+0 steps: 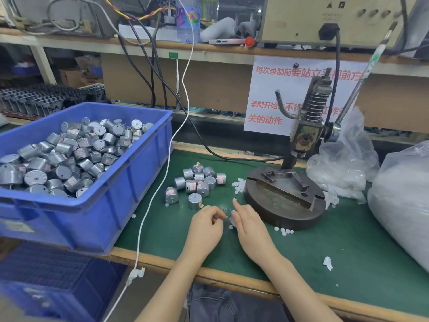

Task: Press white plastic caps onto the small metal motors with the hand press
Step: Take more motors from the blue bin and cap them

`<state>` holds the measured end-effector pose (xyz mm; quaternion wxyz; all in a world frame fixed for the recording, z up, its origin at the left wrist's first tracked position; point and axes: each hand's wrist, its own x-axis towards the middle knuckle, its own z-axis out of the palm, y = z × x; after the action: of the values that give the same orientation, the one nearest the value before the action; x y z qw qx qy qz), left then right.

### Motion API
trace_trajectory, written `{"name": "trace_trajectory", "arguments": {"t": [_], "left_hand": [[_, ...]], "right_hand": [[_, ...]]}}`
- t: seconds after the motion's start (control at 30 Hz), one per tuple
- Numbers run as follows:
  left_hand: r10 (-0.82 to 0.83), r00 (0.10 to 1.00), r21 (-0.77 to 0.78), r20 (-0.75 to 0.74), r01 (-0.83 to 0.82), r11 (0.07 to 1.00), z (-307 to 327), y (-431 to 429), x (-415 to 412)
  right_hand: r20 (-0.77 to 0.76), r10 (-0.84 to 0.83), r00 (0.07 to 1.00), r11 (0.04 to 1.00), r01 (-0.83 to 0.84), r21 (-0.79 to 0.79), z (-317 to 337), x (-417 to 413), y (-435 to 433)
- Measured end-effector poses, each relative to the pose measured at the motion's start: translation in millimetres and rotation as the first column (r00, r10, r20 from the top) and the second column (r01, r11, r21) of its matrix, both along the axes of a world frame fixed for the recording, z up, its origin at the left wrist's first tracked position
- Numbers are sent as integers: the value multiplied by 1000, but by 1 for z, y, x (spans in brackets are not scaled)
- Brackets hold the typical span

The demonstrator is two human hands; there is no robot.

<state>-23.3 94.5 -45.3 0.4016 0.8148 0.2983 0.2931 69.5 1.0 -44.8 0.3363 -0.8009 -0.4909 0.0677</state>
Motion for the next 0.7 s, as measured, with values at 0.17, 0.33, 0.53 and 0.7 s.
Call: {"name": "trace_trajectory", "arguments": {"t": [0.17,0.33,0.53,0.7], "left_hand": [[-2,1000,61,-24,4,998,-1,-1,1],[-13,999,79,-37,16,997,2,-3,-1],[-8,1000,69,-26,10,998,4,-5,-1],[-7,1000,57,-10,7,998,3,-2,-1]], "right_hand": [[25,-5,1000,1000,5,-14,-1,2,1],[154,12,988,996,2,-88,-1,1,2],[310,27,950,990,17,-139,-3,-2,3],[363,71,929,989,-18,-147,-2,-4,5]]}}
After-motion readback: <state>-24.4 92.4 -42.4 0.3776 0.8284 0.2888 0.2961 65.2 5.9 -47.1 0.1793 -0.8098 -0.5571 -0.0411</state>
